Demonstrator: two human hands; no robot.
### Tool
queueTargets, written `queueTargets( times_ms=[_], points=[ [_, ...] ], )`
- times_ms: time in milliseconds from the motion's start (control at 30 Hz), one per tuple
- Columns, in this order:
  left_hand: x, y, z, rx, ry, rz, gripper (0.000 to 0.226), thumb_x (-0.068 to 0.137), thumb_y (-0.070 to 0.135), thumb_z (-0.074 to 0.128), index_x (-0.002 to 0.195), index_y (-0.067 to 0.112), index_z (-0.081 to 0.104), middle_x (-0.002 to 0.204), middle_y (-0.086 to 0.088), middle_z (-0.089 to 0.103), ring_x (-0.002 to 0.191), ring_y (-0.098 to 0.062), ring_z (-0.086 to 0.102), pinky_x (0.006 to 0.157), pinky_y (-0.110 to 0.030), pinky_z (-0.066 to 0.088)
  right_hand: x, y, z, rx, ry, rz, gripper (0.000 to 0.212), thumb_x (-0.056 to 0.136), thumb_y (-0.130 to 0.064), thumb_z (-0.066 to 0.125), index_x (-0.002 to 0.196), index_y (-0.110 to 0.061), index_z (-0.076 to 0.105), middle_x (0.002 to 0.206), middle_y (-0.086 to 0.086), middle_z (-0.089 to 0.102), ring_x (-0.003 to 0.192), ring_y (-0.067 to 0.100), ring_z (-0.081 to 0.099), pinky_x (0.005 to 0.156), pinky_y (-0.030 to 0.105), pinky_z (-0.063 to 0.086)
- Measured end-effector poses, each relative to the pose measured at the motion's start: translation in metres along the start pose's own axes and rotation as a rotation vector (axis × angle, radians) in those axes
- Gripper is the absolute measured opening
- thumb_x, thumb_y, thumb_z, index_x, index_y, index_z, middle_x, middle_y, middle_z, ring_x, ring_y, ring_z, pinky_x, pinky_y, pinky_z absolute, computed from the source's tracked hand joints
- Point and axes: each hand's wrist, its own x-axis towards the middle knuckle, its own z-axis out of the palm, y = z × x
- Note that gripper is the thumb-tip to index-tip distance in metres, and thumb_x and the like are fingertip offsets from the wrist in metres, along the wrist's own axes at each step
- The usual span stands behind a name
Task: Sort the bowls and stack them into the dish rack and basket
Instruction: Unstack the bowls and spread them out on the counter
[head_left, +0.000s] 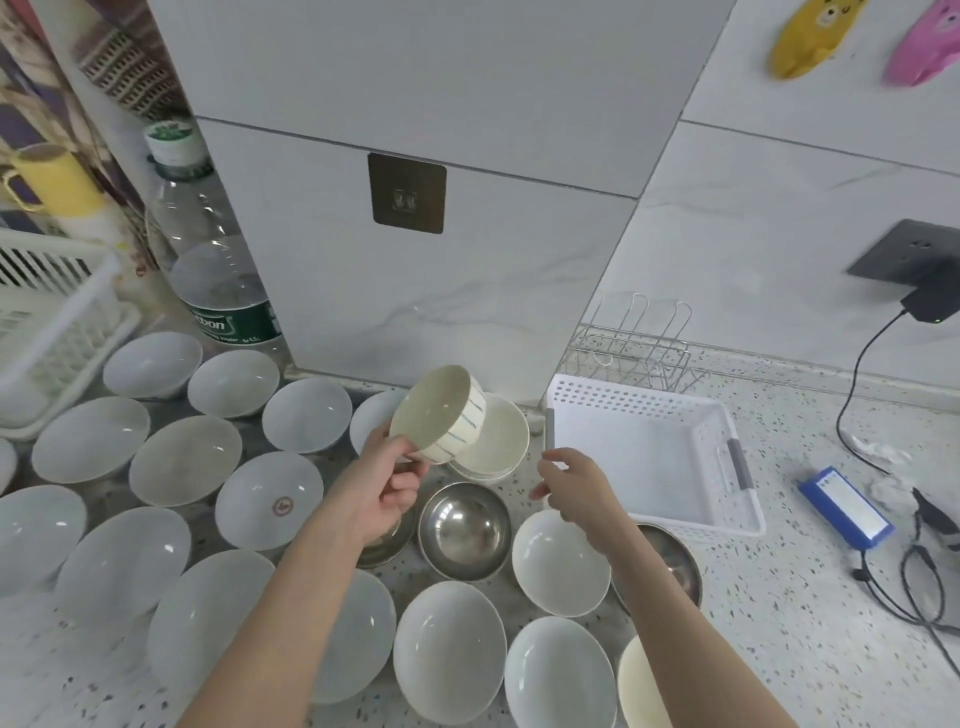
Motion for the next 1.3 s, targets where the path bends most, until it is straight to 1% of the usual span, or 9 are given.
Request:
queueTargets(
  times_ms=[100,267,467,633,733,800,1000,1200,1300],
  points=[
    [-0.007,0.002,-0.012,-0.099,0.049,0.006,0.029,0.092,0.004,0.052,0.108,0.028,0.058,0.055,-0.007,0.056,0.034,-0.005,0.031,0.029,-0.013,0.021,0.012,-0.016,0.018,-0.027,-0.010,0.054,0.046,0.094,-0.028,0.048,0.137,-0.015,0.044,0.071,0.002,0.069,0.057,0.012,0.051,0.045,0.021,0.035],
    [-0.014,0.004,-0.026,-0.171,0.070,-0.005,0.026,0.094,0.005,0.052,0.105,0.027,0.059,0.056,-0.007,0.057,0.034,-0.005,0.035,0.028,-0.014,0.024,0.024,-0.028,0.045,-0.075,0.001,0.092,0.044,0.090,-0.022,0.045,0.131,-0.008,0.045,0.073,0.012,0.070,0.050,0.016,0.049,0.041,0.022,0.035],
    [-0.016,-0.002,-0.036,-0.193,0.078,-0.025,0.023,0.094,0.006,0.053,0.106,0.025,0.059,0.057,-0.008,0.057,0.034,-0.004,0.035,0.027,-0.014,0.024,0.029,-0.027,0.055,-0.039,0.070,0.078,0.054,0.081,0.002,0.038,0.134,-0.011,0.041,0.105,0.023,0.066,0.053,0.016,0.056,0.029,0.013,0.032],
    [-0.023,-0.005,-0.044,-0.205,0.113,-0.025,0.023,0.096,0.007,0.051,0.109,0.024,0.058,0.058,-0.009,0.056,0.034,-0.004,0.036,0.027,-0.014,0.025,0.029,-0.027,0.051,-0.026,0.052,0.038,0.059,0.080,-0.001,0.035,0.134,-0.024,0.038,0.092,0.015,0.067,0.048,0.016,0.059,0.036,0.019,0.034],
    [-0.026,-0.005,-0.046,-0.220,0.135,-0.014,0.025,0.096,0.005,0.049,0.108,0.025,0.058,0.058,-0.009,0.056,0.034,-0.004,0.036,0.027,-0.013,0.025,0.025,-0.033,0.044,0.039,0.047,0.007,0.061,0.080,0.002,0.034,0.134,-0.026,0.038,0.097,0.012,0.065,0.048,0.016,0.060,0.037,0.020,0.034],
    [-0.029,-0.005,-0.044,-0.225,0.141,-0.004,0.026,0.096,0.005,0.048,0.107,0.026,0.057,0.059,-0.009,0.056,0.034,-0.004,0.036,0.027,-0.013,0.024,0.019,-0.038,0.035,0.156,0.051,-0.022,0.058,0.081,0.006,0.034,0.132,-0.021,0.040,0.096,0.017,0.063,0.047,0.014,0.060,0.034,0.019,0.031],
    [-0.034,-0.011,-0.024,-0.206,0.093,0.023,0.022,0.097,0.006,0.049,0.106,0.024,0.056,0.060,-0.008,0.053,0.034,-0.004,0.034,0.028,-0.013,0.024,-0.020,-0.042,-0.022,0.609,0.100,-0.086,0.042,0.088,0.007,0.035,0.121,-0.014,0.048,0.064,0.019,0.059,0.036,0.005,0.046,0.033,0.015,0.027],
    [-0.038,-0.035,0.017,-0.168,0.036,0.003,0.022,0.097,0.006,0.048,0.103,0.025,0.057,0.060,-0.007,0.053,0.035,-0.004,0.034,0.028,-0.013,0.024,-0.064,0.008,-0.086,0.754,0.249,-0.100,0.036,0.090,0.003,0.040,0.118,-0.016,0.053,0.055,0.013,0.062,0.042,0.011,0.034,0.034,0.014,0.025],
    [-0.039,-0.055,0.046,-0.132,-0.006,-0.019,0.025,0.095,0.005,0.049,0.104,0.026,0.059,0.060,-0.007,0.054,0.036,-0.004,0.034,0.028,-0.013,0.023,-0.077,0.045,-0.116,0.764,0.352,-0.068,0.042,0.090,0.003,0.040,0.126,-0.016,0.051,0.052,0.012,0.061,0.048,0.016,0.037,0.035,0.015,0.026]
  ],
)
